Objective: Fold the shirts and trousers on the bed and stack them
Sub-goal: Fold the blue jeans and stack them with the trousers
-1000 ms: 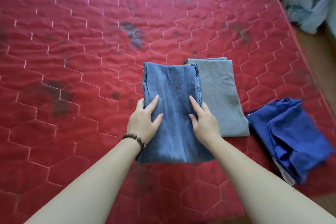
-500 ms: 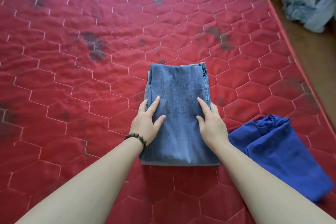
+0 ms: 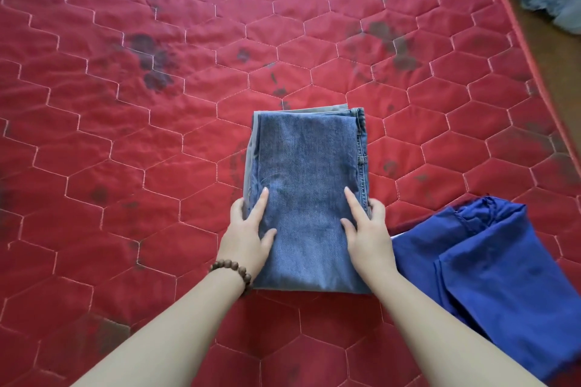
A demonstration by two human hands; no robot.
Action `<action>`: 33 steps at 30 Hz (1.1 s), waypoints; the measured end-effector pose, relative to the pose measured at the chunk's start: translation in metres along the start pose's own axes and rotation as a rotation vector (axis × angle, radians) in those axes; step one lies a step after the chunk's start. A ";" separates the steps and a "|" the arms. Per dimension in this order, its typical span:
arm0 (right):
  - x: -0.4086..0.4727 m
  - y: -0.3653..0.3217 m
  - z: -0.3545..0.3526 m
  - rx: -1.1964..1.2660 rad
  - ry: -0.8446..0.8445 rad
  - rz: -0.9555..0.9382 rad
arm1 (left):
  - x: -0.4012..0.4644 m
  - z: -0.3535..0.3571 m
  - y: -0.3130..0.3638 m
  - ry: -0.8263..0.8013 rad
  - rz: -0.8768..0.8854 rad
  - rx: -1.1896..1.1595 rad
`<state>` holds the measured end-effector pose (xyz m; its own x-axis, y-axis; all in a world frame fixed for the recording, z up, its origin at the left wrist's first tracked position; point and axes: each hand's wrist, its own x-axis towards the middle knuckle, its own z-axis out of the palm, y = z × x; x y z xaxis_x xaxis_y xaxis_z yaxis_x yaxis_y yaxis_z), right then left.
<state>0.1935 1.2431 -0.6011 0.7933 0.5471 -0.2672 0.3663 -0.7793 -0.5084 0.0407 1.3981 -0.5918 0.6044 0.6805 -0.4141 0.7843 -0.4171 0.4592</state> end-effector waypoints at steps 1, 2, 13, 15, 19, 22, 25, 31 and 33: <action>0.003 -0.003 -0.003 -0.069 0.098 -0.035 | -0.001 -0.001 0.005 0.077 -0.006 0.129; 0.008 -0.007 -0.005 -0.171 0.203 -0.105 | 0.001 -0.002 0.013 0.187 0.033 0.223; 0.105 -0.027 0.011 -0.703 -0.078 -0.594 | 0.111 0.011 0.039 0.162 0.433 0.563; 0.119 -0.032 0.010 -0.695 -0.008 -0.548 | 0.121 0.007 0.043 0.239 0.451 0.577; 0.146 -0.037 0.014 -0.685 0.058 -0.452 | 0.141 0.006 0.043 0.278 0.423 0.549; 0.145 -0.027 0.019 -0.599 0.038 -0.458 | 0.144 0.011 0.033 0.245 0.441 0.467; 0.148 -0.027 0.015 -0.564 -0.032 -0.453 | 0.147 0.003 0.031 0.160 0.463 0.388; 0.089 -0.031 0.018 -0.581 0.104 -0.529 | 0.084 0.016 0.028 0.202 0.394 0.467; 0.050 -0.009 0.027 -0.570 0.059 -0.637 | 0.045 0.034 0.015 0.199 0.384 0.494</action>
<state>0.2172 1.2856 -0.6321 0.3717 0.9282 -0.0196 0.9266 -0.3722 -0.0542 0.0842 1.4024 -0.6302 0.8538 0.5071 -0.1175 0.5187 -0.8477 0.1108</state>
